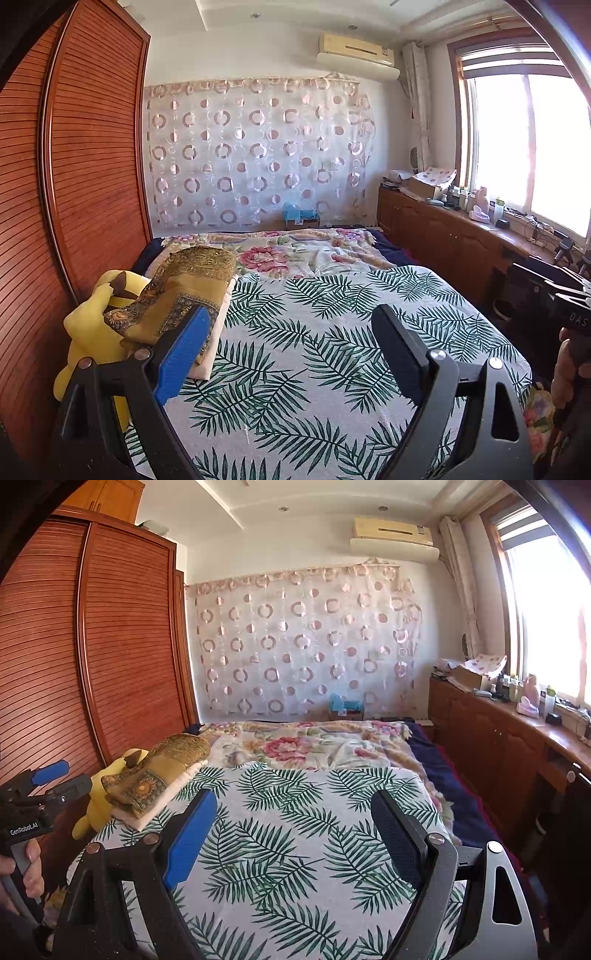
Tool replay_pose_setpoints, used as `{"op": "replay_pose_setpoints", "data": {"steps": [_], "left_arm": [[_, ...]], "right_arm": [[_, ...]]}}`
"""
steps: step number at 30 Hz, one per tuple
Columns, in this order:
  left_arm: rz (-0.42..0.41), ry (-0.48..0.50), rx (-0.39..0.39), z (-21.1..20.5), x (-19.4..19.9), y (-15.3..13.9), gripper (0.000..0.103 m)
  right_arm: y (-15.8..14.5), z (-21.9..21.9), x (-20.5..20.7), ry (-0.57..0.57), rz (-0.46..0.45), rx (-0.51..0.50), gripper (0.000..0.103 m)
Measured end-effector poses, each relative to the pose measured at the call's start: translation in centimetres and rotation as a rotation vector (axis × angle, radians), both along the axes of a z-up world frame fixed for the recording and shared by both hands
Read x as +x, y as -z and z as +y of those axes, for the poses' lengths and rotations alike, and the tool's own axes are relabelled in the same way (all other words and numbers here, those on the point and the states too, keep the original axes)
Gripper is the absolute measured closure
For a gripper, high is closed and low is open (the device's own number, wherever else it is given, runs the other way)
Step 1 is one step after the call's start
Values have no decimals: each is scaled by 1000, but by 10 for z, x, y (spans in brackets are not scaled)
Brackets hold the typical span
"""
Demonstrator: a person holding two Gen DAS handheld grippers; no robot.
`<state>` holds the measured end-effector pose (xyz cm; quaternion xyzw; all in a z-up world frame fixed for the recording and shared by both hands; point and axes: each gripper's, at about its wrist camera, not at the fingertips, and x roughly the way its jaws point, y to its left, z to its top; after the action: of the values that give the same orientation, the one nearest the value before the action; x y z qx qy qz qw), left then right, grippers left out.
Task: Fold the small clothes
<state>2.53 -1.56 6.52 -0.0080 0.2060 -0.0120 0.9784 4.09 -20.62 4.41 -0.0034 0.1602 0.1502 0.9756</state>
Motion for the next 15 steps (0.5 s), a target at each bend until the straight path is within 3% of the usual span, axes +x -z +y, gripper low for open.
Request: {"op": "replay_pose_setpoints", "data": {"steps": [15], "left_arm": [[-5, 0, 2, -3, -1, -2, 13]], "right_arm": [[0, -9, 1, -3, -4, 2, 16]]}}
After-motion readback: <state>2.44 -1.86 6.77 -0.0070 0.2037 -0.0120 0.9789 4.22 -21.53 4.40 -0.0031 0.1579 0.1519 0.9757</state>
